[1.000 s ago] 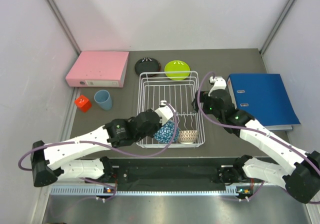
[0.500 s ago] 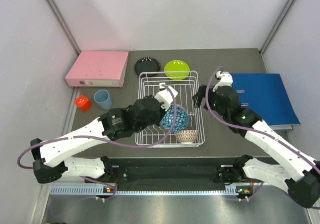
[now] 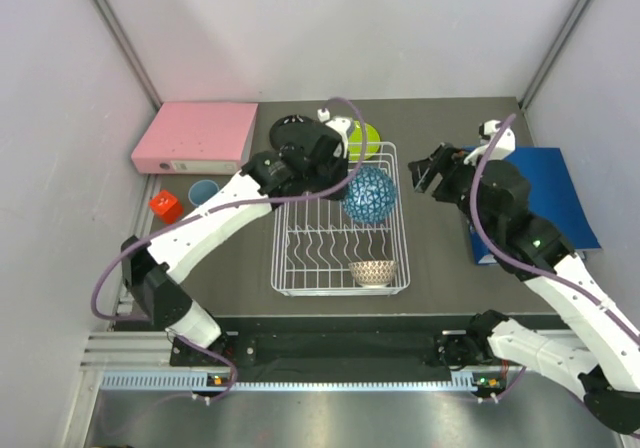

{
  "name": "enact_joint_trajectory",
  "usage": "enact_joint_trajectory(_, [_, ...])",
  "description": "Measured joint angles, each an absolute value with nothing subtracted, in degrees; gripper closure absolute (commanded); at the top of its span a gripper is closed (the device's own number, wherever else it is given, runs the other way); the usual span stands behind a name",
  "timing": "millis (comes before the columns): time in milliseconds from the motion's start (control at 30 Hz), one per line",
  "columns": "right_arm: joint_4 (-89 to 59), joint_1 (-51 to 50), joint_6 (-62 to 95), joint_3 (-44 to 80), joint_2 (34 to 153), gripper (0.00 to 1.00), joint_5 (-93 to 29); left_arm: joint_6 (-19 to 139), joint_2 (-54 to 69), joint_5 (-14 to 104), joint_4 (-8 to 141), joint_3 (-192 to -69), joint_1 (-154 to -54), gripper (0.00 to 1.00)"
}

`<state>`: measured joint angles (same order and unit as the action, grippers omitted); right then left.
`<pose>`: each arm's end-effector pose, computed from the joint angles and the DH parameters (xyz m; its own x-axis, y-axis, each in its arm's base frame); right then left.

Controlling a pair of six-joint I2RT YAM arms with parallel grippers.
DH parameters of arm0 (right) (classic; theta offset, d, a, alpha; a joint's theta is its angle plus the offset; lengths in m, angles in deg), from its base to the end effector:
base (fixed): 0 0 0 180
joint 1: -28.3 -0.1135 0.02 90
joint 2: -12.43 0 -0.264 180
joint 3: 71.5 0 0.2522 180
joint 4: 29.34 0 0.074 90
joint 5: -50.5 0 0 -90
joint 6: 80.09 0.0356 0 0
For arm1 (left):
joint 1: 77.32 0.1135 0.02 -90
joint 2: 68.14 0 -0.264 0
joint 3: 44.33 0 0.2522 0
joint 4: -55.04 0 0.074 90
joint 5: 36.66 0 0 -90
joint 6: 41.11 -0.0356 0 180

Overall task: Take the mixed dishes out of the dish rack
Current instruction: Pick up the bowl from the dish rack.

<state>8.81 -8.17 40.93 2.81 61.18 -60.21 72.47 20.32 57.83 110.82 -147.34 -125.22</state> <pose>0.1508 0.0958 0.3974 -0.2937 0.3823 -0.8761 -0.1483 0.8872 0.4369 0.2296 -0.2499 0.3686 -0.6851 0.1633 -0.7099 0.4650 0.8482 -0.2536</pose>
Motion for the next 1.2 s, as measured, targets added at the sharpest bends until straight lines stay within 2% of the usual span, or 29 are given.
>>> enact_joint_trajectory(33, [10.0,-8.2,40.9,4.3,61.6,0.30,-60.4,74.0,21.4,56.4,111.3,-148.8,-123.8,1.00])
enact_joint_trajectory(67, [11.4,-8.2,40.9,6.0,62.2,0.37,-60.7,75.3,22.7,55.5,112.3,-150.8,-122.8,1.00])
enact_joint_trajectory(133, [14.2,-8.2,40.7,9.6,64.4,0.40,-61.2,77.7,26.3,54.0,115.1,-157.2,-121.0,1.00])
enact_joint_trajectory(400, [22.7,-8.6,40.5,14.4,72.6,0.36,-62.2,82.3,40.4,51.4,124.6,-180.5,-120.5,1.00])
enact_joint_trajectory(733, [24.3,-8.9,39.9,14.4,76.0,0.37,-62.6,82.5,42.8,50.7,129.5,-181.3,-120.6,1.00])
enact_joint_trajectory(800, [23.8,-9.0,39.7,14.3,77.2,0.47,-62.8,82.5,42.5,50.6,129.4,-180.2,-120.6,1.00])
enact_joint_trajectory(833, [23.5,-9.0,39.5,14.3,78.0,0.65,-62.9,82.5,42.4,50.5,129.4,-179.7,-120.6,1.00])
enact_joint_trajectory(867, [23.1,-9.0,39.3,14.3,78.8,1.00,-63.0,82.5,42.3,50.6,129.4,-179.3,-120.7,1.00])
enact_joint_trajectory(1133, [21.5,-9.2,39.3,14.3,83.5,1.00,-63.6,83.3,40.4,52.0,128.8,-175.6,-120.5,1.00])
enact_joint_trajectory(1200, [21.2,-9.3,39.3,14.3,84.1,0.93,-63.6,83.3,40.3,52.4,128.7,-175.3,-120.4,1.00])
